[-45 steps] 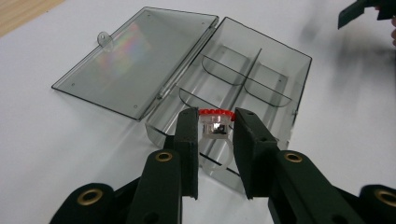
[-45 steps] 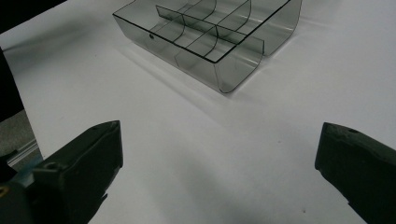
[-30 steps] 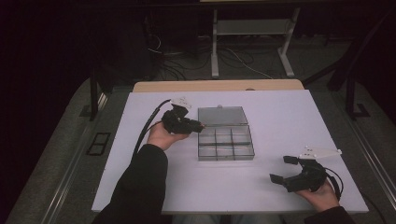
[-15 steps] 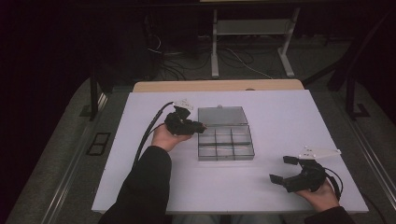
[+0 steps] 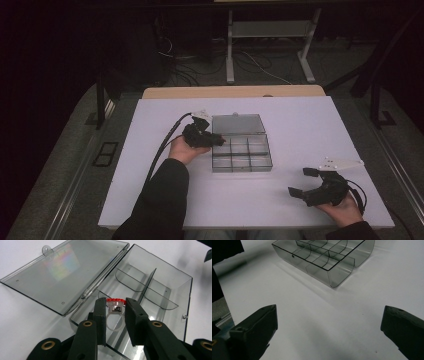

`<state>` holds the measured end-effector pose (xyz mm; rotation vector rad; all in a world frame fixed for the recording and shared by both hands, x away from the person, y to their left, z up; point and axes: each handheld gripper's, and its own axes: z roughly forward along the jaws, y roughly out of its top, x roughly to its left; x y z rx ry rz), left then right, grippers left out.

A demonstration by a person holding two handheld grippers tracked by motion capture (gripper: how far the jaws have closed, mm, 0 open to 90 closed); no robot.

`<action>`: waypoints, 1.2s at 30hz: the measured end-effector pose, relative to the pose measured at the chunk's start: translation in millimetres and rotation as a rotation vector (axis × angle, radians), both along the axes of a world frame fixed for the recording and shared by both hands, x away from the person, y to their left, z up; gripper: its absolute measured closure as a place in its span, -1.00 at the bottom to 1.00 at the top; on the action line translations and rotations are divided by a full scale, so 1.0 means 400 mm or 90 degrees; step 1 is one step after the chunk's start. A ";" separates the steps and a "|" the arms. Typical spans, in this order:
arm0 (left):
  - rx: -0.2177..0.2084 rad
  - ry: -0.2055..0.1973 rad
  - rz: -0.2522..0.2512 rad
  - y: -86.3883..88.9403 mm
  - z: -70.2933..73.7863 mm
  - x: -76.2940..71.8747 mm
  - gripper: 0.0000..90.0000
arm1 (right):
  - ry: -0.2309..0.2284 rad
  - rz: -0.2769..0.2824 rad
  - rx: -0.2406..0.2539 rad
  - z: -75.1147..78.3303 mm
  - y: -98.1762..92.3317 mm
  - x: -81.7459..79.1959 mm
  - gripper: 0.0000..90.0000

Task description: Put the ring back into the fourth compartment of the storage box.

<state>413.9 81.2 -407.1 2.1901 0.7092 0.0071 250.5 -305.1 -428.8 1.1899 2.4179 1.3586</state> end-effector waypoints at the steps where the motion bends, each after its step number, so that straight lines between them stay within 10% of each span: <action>1: 0.003 -0.001 -0.001 -0.001 -0.003 0.001 0.57 | 0.000 0.000 0.000 0.000 0.000 0.000 -0.99; 36: -0.001 0.023 0.016 -0.020 -0.025 -0.002 0.25 | 0.002 0.007 -0.012 -0.004 0.007 -0.001 -0.99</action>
